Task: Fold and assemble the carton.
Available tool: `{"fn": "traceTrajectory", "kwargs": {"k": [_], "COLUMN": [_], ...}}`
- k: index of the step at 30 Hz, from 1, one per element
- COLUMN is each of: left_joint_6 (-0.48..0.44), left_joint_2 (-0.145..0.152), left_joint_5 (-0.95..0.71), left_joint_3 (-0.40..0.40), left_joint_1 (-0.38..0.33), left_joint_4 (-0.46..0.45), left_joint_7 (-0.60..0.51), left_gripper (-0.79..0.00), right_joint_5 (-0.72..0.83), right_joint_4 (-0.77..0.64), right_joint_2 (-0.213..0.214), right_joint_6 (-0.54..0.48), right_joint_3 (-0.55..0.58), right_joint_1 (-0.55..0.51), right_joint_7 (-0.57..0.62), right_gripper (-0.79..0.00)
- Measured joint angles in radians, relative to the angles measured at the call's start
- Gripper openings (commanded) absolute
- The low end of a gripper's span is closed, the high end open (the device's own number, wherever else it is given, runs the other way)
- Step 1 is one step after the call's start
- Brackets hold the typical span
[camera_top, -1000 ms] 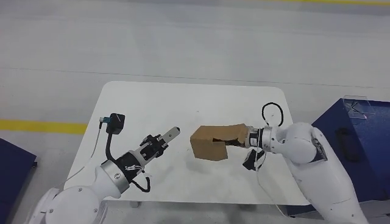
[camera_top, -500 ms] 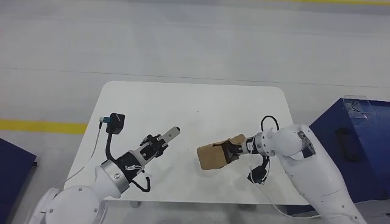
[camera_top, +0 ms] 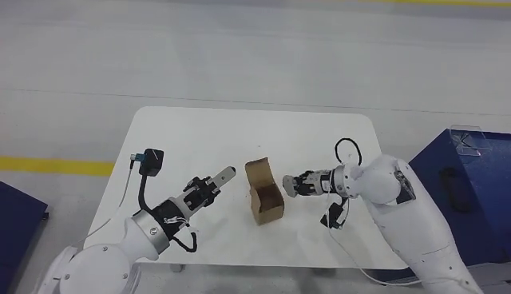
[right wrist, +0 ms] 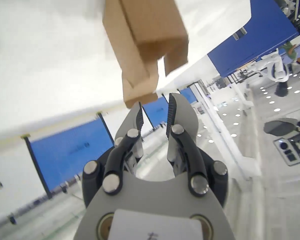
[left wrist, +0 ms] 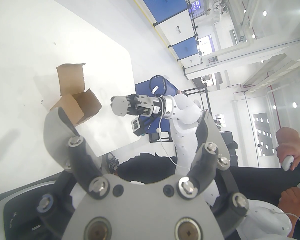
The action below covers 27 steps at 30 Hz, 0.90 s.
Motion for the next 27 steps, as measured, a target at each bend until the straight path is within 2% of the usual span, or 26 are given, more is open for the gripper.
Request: {"fn": "traceTrajectory", "kwargs": {"k": [4,5,7,10,12,15,17,18,19,21,22,24,25,27], "left_joint_6": [0.0,0.0,0.0,0.0,0.0,0.0,0.0,0.0,0.0,0.0,0.0,0.0,0.0,0.0], "left_joint_2": [0.0,0.0,0.0,0.0,0.0,0.0,0.0,0.0,0.0,0.0,0.0,0.0,0.0,0.0], "left_joint_5": [0.0,0.0,0.0,0.0,0.0,0.0,0.0,0.0,0.0,0.0,0.0,0.0,0.0,0.0], "left_joint_3": [0.0,0.0,0.0,0.0,0.0,0.0,0.0,0.0,0.0,0.0,0.0,0.0,0.0,0.0], "left_joint_1": [0.0,0.0,0.0,0.0,0.0,0.0,0.0,0.0,0.0,0.0,0.0,0.0,0.0,0.0], "left_joint_4": [0.0,0.0,0.0,0.0,0.0,0.0,0.0,0.0,0.0,0.0,0.0,0.0,0.0,0.0], "left_joint_7": [0.0,0.0,0.0,0.0,0.0,0.0,0.0,0.0,0.0,0.0,0.0,0.0,0.0,0.0], "left_gripper": [0.0,0.0,0.0,0.0,0.0,0.0,0.0,0.0,0.0,0.0,0.0,0.0,0.0,0.0], "right_joint_5": [-0.151,-0.187,-0.274,-0.427,-0.601,-1.013,-1.334,-1.463,-1.62,-1.804,-1.886,-1.945,-1.944,-1.925], "right_joint_4": [0.02,0.036,0.08,0.064,0.015,-0.001,0.034,0.061,0.109,0.189,0.229,0.239,0.232,0.228], "right_joint_2": [0.019,0.021,0.025,0.029,0.039,0.067,0.088,0.097,0.108,0.119,0.121,0.121,0.12,0.12], "right_joint_6": [0.391,0.459,0.572,0.652,0.656,0.65,0.596,0.542,0.441,0.27,0.177,0.099,0.09,0.127], "right_joint_3": [0.092,0.109,0.136,0.144,0.127,0.093,0.059,0.038,0.014,-0.01,-0.017,-0.018,-0.017,-0.017], "right_joint_1": [-0.042,-0.045,-0.051,-0.038,-0.036,-0.038,-0.045,-0.05,-0.05,-0.036,-0.028,-0.025,-0.025,-0.026], "right_joint_7": [0.251,0.299,0.396,0.544,0.681,1.029,1.321,1.449,1.615,1.834,1.949,2.06,2.091,2.076], "right_gripper": [-0.785,-0.785,-0.785,-0.785,-0.785,-0.785,-0.785,-0.785,-0.785,-0.785,-0.022,-0.022,-0.022,-0.022]}}
